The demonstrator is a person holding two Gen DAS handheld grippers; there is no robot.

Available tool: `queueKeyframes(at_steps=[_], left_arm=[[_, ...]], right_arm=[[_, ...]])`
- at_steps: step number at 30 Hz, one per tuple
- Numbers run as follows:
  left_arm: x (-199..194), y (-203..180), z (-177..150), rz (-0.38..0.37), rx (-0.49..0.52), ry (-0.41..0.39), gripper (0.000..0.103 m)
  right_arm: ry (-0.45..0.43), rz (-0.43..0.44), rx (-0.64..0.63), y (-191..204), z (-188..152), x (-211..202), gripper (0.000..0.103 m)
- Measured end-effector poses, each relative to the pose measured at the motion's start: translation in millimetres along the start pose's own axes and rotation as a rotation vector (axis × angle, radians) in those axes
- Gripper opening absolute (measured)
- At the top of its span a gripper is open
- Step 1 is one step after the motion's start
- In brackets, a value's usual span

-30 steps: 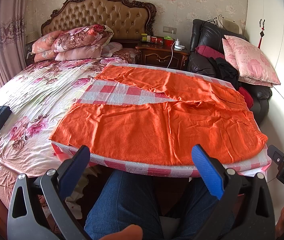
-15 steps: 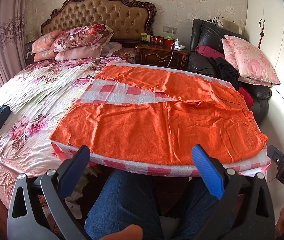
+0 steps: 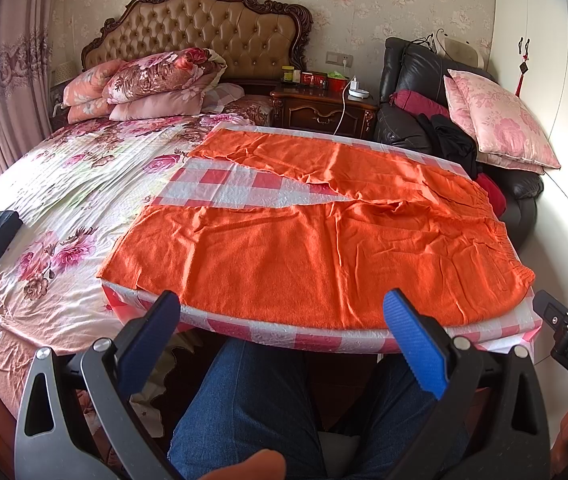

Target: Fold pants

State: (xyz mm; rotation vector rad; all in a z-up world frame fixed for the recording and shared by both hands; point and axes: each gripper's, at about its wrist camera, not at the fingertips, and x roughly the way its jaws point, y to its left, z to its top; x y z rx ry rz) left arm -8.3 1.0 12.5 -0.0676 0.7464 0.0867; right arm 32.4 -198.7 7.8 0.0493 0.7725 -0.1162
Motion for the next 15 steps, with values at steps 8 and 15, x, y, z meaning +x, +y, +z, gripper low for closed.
queueKeyframes(at_steps=[8,15], left_arm=[[7,1,-3,-0.006,-0.006,0.016,0.101],[31,10,-5,-0.017,-0.016,0.041,0.101]], right_arm=[[0.019,0.000,-0.003,-1,-6,7,0.088],[0.111,0.028,0.021,-9,-14,40,0.088]])
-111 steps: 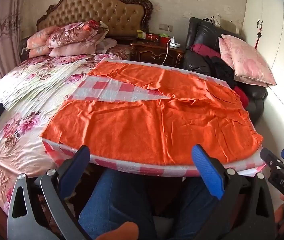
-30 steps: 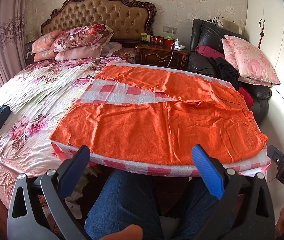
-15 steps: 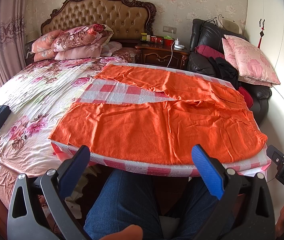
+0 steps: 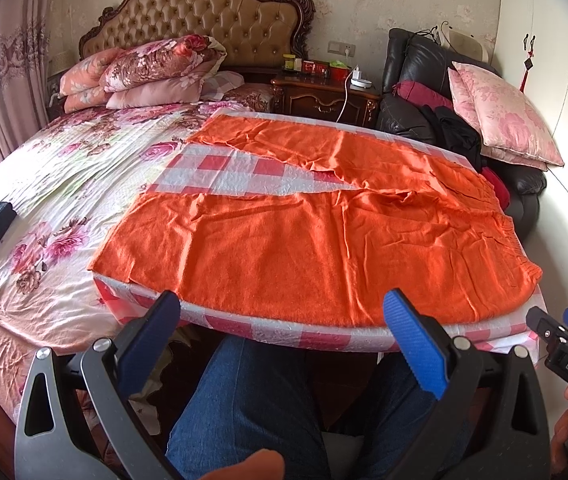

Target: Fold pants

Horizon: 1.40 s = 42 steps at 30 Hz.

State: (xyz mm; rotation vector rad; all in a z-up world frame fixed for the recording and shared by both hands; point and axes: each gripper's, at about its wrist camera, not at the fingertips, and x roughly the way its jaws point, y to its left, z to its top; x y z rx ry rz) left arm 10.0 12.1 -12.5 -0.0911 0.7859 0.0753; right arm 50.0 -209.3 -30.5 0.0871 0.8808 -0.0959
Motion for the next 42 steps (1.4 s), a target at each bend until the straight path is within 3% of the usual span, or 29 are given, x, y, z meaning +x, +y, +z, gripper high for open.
queueKeyframes(at_steps=[4,9,15,18,21,24,31,36,38,40,42], left_arm=[[25,6,6,-0.039,-0.002,0.010,0.101],[65,14,14,-0.070,-0.031,0.038,0.101],[110,30,14,-0.063,-0.095,0.120,0.101],[121,38,11,-0.058,-0.105,0.152,0.101],[129,55,10,-0.034,-0.134,0.172,0.101],[136,80,15,-0.004,-0.180,0.188,0.101],[154,139,68,0.089,-0.223,0.185,0.101],[181,174,142,0.028,-0.271,0.147,0.101],[200,188,176,0.008,-0.303,0.145,0.101],[221,191,210,-0.005,-0.302,0.137,0.101],[247,196,246,-0.035,-0.322,0.142,0.101]], right_arm=[[0.059,0.054,0.018,-13,18,32,0.088],[0.137,0.047,0.050,-58,79,92,0.088],[0.213,-0.062,0.084,-121,185,177,0.088],[0.227,-0.192,-0.042,-132,236,227,0.088],[0.285,-0.187,-0.072,-144,278,277,0.079],[0.292,-0.194,-0.101,-148,308,313,0.079],[0.358,-0.195,-0.273,-138,343,391,0.079],[0.379,-0.154,-0.331,-138,343,414,0.078],[0.385,-0.092,-0.337,-137,343,414,0.060],[0.395,-0.066,-0.351,-133,344,411,0.022],[0.388,-0.088,-0.384,-126,343,407,0.006]])
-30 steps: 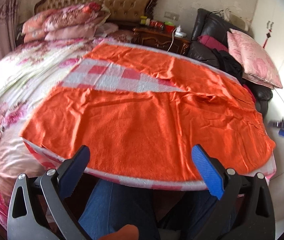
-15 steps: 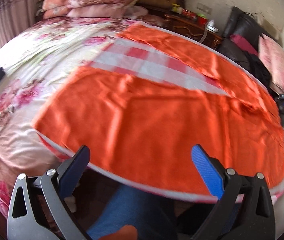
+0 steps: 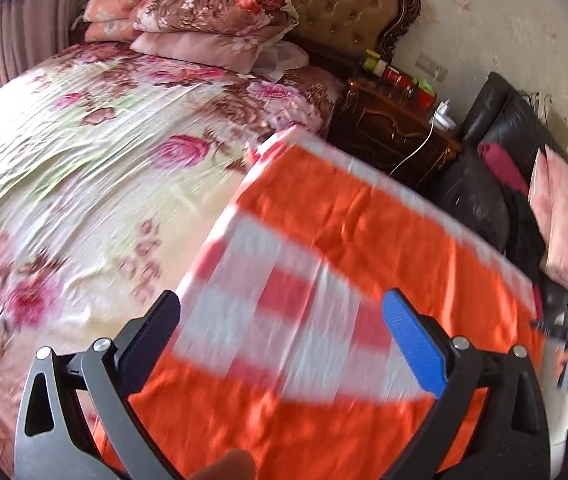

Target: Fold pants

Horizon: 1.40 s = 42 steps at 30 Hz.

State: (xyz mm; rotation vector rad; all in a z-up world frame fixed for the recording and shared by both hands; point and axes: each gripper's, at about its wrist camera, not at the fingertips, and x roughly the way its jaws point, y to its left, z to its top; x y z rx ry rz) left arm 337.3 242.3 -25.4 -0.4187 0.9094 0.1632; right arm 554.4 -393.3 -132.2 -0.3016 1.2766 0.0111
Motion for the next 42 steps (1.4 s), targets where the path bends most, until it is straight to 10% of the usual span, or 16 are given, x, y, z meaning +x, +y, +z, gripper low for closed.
queueKeyframes(at_steps=[7,17,29,32,34,42], left_arm=[[128,-7,124,-0.109,-0.187,0.185,0.061],[270,-21,184,0.005,-0.320,0.390,0.049],[295,-24,195,0.093,-0.404,0.501,0.049],[295,-23,194,0.104,-0.387,0.510,0.040],[295,-18,192,0.097,-0.384,0.523,0.002],[229,16,180,-0.074,-0.461,0.490,0.002]], right_arm=[[-0.199,0.059,0.033,6,-19,-73,0.000],[-0.351,0.138,-0.069,46,-86,-179,0.000],[-0.513,0.264,-0.140,79,-178,-253,0.000],[-0.545,0.292,-0.094,64,-193,-261,0.000],[-0.562,0.296,-0.071,56,-199,-265,0.000],[-0.539,0.239,0.024,28,-190,-251,0.000]])
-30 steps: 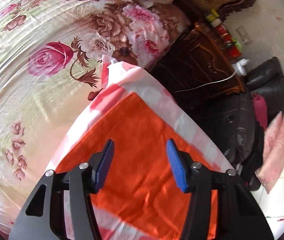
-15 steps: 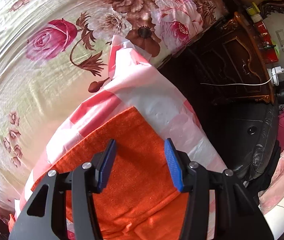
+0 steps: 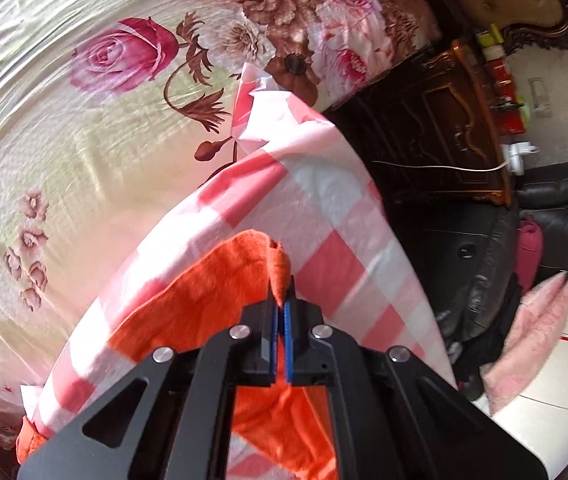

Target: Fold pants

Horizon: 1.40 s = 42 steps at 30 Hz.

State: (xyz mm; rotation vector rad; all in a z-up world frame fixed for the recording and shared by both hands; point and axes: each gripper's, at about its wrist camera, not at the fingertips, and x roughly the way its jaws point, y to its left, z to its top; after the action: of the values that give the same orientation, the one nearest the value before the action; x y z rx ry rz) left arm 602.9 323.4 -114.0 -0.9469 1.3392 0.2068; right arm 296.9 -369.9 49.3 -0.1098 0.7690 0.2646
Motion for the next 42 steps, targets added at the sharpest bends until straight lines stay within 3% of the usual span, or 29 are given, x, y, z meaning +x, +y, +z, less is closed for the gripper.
queueKeyframes(at_steps=[6,11,13,16,19,21,23,26,30,35,42], left_arm=[[-89,35,-61,-0.184,0.081,-0.053,0.002],[-167,132,-159,-0.225,0.174,-0.181,0.002],[-174,193,-205,-0.222,0.165,-0.197,0.002],[-153,279,-260,-0.210,0.101,-0.174,0.002],[-120,331,-288,-0.205,0.060,-0.143,0.002],[-112,346,-298,-0.211,0.052,-0.159,0.002],[-109,355,-305,-0.249,0.051,-0.189,0.002],[-108,360,-308,-0.279,0.048,-0.217,0.002],[-104,363,-307,-0.302,0.032,-0.214,0.002],[-101,363,-309,-0.298,0.022,-0.211,0.002],[-100,368,-312,-0.298,0.017,-0.213,0.002]], right_arm=[[-0.019,-0.030,0.022,-20,4,10,0.000],[-0.046,-0.006,0.014,-3,-43,-29,0.000],[-0.032,-0.006,0.015,5,-72,-38,0.000],[0.027,0.014,0.086,11,-131,-40,0.000],[0.131,0.056,0.204,10,-191,-23,0.001],[0.184,0.055,0.276,11,-215,-14,0.003],[0.196,0.066,0.362,8,-230,-15,0.012],[0.166,0.100,0.572,-7,-250,-32,0.016],[0.094,0.187,0.922,-30,-283,-52,0.069],[0.083,0.326,1.163,-43,-279,-30,0.074],[0.125,0.296,1.231,-57,-246,8,0.074]])
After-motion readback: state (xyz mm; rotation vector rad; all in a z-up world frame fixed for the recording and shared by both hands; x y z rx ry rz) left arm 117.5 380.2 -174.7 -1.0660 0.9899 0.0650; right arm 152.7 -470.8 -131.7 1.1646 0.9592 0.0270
